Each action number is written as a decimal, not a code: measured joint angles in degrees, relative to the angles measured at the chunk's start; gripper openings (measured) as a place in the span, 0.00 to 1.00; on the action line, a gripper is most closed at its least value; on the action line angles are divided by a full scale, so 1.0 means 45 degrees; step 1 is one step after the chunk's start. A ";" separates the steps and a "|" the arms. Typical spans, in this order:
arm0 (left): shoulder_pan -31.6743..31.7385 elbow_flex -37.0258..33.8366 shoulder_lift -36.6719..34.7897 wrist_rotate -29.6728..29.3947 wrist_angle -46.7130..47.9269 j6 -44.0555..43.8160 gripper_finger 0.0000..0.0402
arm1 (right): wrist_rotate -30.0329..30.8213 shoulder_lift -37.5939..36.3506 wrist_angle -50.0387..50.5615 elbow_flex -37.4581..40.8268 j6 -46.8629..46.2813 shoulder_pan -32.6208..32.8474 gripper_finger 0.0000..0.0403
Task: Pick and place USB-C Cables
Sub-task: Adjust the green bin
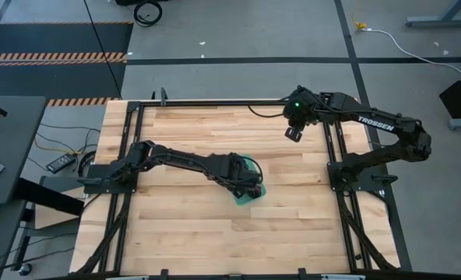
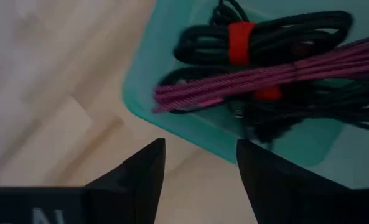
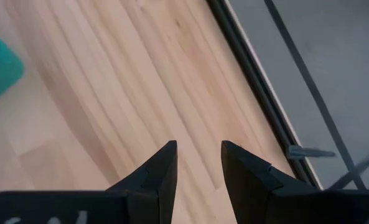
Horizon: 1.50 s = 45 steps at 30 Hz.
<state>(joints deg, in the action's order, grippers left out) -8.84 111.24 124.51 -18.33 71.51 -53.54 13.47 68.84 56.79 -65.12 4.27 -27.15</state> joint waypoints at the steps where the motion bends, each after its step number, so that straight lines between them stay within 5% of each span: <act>1: -0.0017 0.0000 0.0000 0.0162 -0.0118 -0.0266 0.52 | -0.0137 0.0000 -0.0021 0.0000 0.0092 0.0003 0.32; 11: -0.0078 0.0000 0.0079 0.1257 -0.0497 -0.3152 0.53 | -0.2329 0.0000 -0.1637 0.0000 0.0869 0.0003 0.32; 22: -0.0251 -0.1174 0.0087 0.1508 -0.1172 -0.4627 0.53 | -0.2805 0.0000 -0.1808 0.0000 0.1335 0.0003 0.32; 36: 0.0105 -0.1744 0.0087 0.1460 -0.1738 -0.3264 0.52 | -0.2919 0.0000 -0.1839 0.0000 0.1312 0.0003 0.32; 45: 0.0092 -0.1744 0.0087 0.2165 -0.1740 -0.3016 0.39 | -0.2939 0.0000 -0.1782 0.0000 0.1137 0.0003 0.32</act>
<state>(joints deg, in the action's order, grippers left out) -8.43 103.39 124.90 -8.59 63.68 -67.12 0.25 68.84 48.77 -65.12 9.39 -27.14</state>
